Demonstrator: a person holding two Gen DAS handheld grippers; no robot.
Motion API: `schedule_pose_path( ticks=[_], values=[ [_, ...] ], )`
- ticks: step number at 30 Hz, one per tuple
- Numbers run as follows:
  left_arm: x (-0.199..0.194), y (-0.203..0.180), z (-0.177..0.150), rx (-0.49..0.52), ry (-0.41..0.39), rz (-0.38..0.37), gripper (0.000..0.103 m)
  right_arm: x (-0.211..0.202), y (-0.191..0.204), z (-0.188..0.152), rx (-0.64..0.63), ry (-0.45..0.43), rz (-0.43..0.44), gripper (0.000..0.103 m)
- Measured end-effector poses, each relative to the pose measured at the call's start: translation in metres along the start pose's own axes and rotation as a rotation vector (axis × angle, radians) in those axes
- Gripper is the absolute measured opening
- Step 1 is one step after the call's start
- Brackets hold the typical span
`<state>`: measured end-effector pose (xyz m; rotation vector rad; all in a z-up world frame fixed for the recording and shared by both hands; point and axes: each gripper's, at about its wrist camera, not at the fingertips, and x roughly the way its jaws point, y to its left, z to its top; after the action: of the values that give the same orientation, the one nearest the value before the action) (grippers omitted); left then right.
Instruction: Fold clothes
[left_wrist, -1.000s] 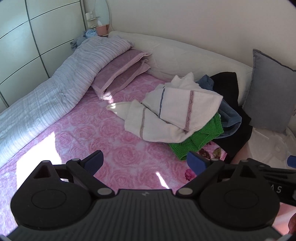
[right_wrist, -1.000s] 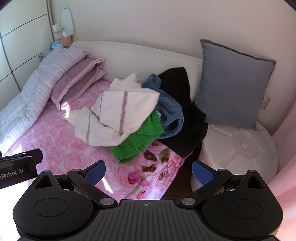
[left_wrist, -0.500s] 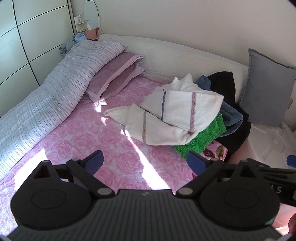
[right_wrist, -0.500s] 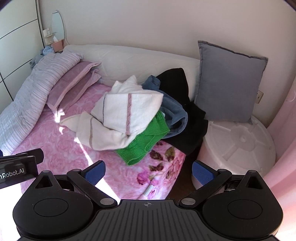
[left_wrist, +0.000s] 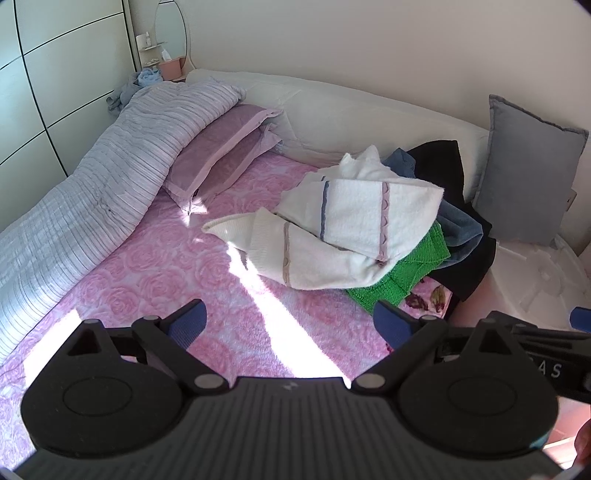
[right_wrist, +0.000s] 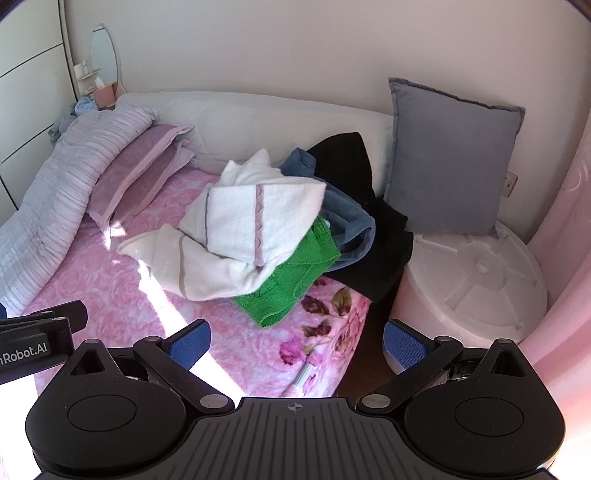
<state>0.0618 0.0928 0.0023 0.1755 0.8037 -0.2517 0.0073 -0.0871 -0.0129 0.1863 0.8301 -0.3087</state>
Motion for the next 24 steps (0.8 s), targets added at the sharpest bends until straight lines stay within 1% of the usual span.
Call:
schedule_pose_path(
  ticks=[11, 16, 21, 24],
  values=[
    [0.015, 0.012, 0.006, 0.031, 0.002, -0.016, 0.096, 0.011, 0.010, 0.001, 0.027, 0.000, -0.008, 0.103],
    [0.026, 0.010, 0.015, 0.050, 0.002, -0.042, 0.096, 0.014, 0.006, 0.007, 0.045, -0.034, 0.006, 0.103],
    [0.039, 0.008, 0.024, 0.050, 0.010, -0.070, 0.096, 0.021, 0.004, 0.015, 0.017, -0.092, 0.014, 0.103],
    [0.051, 0.009, 0.029, 0.046, 0.020, -0.073, 0.096, 0.031, 0.003, 0.021, 0.005, -0.097, 0.013, 0.103]
  ],
)
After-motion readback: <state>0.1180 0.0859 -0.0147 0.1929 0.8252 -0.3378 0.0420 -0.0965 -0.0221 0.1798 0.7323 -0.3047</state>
